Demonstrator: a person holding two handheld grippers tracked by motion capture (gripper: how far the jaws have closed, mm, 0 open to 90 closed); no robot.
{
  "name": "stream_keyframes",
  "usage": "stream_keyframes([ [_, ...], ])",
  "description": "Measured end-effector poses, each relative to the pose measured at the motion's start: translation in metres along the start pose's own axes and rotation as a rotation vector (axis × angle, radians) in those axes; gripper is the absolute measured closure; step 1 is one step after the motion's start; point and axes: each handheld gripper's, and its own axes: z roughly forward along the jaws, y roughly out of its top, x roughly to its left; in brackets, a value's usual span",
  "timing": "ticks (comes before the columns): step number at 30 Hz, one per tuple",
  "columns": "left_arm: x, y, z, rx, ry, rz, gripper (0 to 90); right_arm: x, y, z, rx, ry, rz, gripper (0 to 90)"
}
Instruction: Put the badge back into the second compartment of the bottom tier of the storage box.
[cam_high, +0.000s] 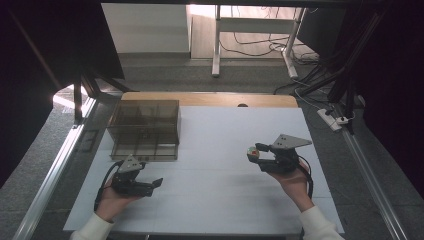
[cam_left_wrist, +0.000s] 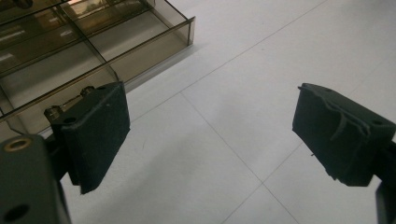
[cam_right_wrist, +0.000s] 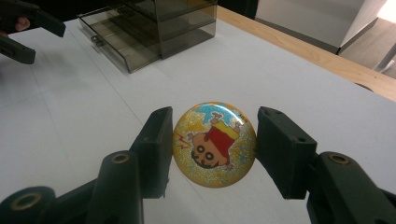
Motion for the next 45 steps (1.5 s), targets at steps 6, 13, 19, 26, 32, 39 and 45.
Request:
stream_keyframes([
  [6, 0.000, 0.000, 0.001, 0.005, 0.002, 0.003, 11.3, 0.001, 0.001, -0.001, -0.004, -0.005, -0.007, 46.9],
  [13, 0.000, 0.000, 0.001, 0.002, 0.001, 0.001, 11.3, 0.001, 0.001, -0.001, -0.006, -0.004, -0.007, 47.0],
  [19, 0.000, -0.001, 0.001, 0.005, 0.000, 0.003, 11.2, 0.001, 0.001, -0.001, -0.007, -0.006, -0.010, 47.0],
  [26, 0.000, -0.001, 0.001, 0.003, 0.002, 0.002, 11.3, 0.000, 0.002, -0.004, -0.017, -0.011, -0.008, 47.0],
  [32, 0.001, 0.000, 0.000, -0.001, 0.002, -0.003, 11.3, 0.003, 0.004, -0.003, -0.024, 0.000, -0.013, 47.0],
  [39, 0.000, 0.000, 0.001, -0.001, 0.001, -0.003, 11.3, 0.008, 0.011, 0.001, -0.039, 0.019, -0.020, 47.0],
  [45, 0.001, 0.000, 0.001, -0.001, -0.001, -0.006, 11.3, 0.014, 0.016, 0.007, -0.041, 0.035, -0.030, 47.0],
])
